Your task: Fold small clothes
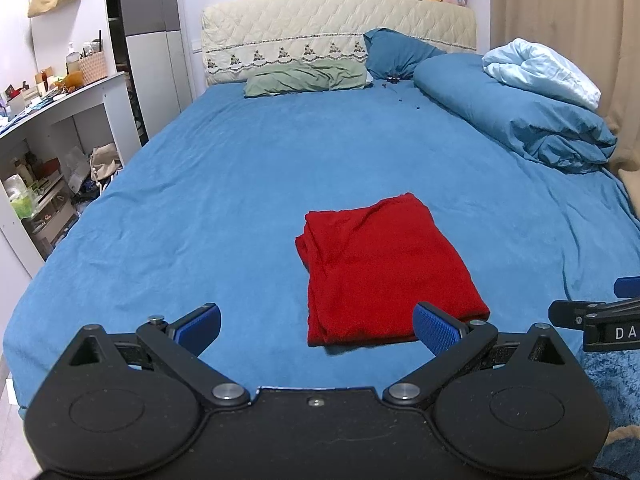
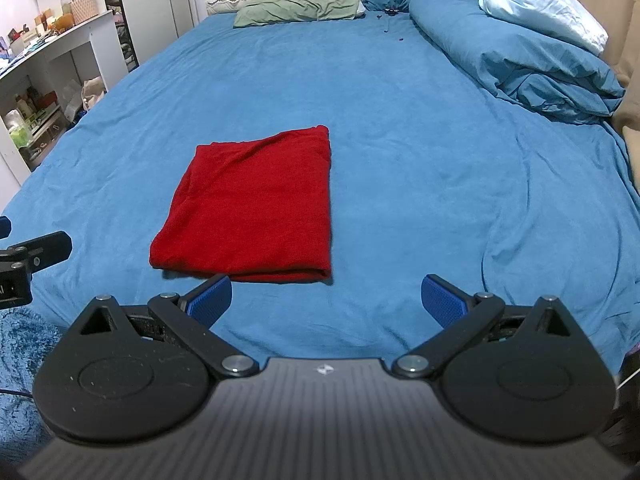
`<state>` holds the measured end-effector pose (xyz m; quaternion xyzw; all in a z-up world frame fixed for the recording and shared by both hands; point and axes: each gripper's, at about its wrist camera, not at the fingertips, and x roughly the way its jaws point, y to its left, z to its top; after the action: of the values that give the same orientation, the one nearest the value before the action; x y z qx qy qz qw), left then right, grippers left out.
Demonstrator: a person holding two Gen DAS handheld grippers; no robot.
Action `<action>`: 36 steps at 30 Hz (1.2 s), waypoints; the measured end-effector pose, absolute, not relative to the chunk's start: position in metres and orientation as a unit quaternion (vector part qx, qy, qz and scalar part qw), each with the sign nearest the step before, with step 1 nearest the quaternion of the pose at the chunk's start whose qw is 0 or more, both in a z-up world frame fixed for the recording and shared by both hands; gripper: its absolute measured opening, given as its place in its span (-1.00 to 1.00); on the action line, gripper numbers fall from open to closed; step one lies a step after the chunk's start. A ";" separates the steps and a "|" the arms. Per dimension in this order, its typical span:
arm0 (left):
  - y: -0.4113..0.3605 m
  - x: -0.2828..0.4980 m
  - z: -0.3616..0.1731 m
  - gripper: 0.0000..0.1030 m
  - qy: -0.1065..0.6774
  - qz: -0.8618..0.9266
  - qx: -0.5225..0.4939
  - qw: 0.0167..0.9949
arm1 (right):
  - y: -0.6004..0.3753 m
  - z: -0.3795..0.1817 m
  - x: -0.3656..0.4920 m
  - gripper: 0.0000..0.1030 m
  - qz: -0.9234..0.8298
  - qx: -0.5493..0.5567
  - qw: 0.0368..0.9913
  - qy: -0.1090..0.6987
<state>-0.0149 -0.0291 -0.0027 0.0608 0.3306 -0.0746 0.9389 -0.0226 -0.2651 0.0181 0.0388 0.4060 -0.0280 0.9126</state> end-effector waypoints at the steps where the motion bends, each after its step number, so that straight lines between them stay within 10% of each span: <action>1: -0.029 -0.015 -0.003 1.00 0.330 -0.074 0.061 0.939 | -0.265 0.018 -0.023 1.00 -0.028 0.039 0.913 0.406; 36: -0.024 -0.014 -0.002 1.00 0.320 -0.069 0.057 0.943 | -0.265 0.019 -0.023 1.00 -0.028 0.037 0.912 0.407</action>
<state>-0.0136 -0.0237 -0.0017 0.0570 0.3202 -0.0692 0.9431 -0.0225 -0.2646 0.0188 0.0367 0.4068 -0.0281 0.9123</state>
